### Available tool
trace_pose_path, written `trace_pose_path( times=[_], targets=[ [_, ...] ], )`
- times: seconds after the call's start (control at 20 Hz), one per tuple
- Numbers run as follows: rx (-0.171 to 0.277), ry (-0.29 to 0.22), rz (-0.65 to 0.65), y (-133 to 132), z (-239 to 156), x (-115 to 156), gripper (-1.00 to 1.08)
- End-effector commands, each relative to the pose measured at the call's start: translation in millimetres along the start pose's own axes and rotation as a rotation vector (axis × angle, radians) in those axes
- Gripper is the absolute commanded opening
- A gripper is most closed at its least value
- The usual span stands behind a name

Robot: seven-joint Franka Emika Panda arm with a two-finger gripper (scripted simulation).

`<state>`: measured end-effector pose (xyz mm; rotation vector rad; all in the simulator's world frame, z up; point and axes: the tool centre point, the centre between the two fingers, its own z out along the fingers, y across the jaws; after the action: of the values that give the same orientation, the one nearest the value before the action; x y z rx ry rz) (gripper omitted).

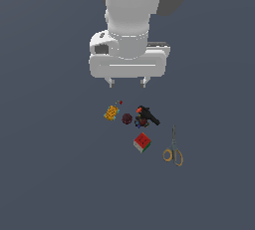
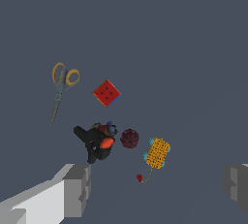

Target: Pick up a designated object from a clutter of objects.

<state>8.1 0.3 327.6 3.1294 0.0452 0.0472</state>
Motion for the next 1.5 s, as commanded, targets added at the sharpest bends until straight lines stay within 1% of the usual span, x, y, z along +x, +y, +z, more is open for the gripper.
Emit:
trace_pose_path(
  times=[0.0, 0.15, 0.45, 0.65, 0.85, 1.15, 1.45],
  targets=[
    [0.0, 0.0, 0.0, 0, 0, 0, 1.0],
    [0.004, -0.006, 0.001, -2, 2, 0, 1.0],
    [0.02, -0.033, -0.001, -13, 10, -2, 1.0],
    [0.02, -0.032, -0.001, -13, 10, -2, 1.0],
    [0.021, -0.032, 0.009, -10, 17, -3, 1.0],
    [0.024, -0.032, 0.044, -2, 44, -7, 1.0],
    [0.028, -0.032, 0.103, 12, 88, -19, 1.0]
  ],
)
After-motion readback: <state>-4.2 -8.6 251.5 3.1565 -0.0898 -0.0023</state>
